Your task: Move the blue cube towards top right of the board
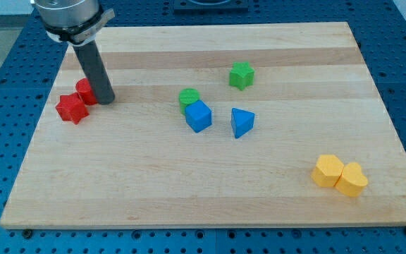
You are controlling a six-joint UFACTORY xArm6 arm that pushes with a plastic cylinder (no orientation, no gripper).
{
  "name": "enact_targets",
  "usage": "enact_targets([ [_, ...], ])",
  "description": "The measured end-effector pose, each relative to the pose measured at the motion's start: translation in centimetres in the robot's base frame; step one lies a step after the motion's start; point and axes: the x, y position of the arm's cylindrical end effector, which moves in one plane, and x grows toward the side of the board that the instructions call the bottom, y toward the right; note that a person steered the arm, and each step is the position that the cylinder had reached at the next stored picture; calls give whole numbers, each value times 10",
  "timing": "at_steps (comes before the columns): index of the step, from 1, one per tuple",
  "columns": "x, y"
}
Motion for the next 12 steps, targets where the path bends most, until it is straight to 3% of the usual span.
enact_targets([
  [2,0,-2],
  [3,1,24],
  [5,42,82],
  [8,57,186],
  [10,33,242],
  [12,-21,248],
])
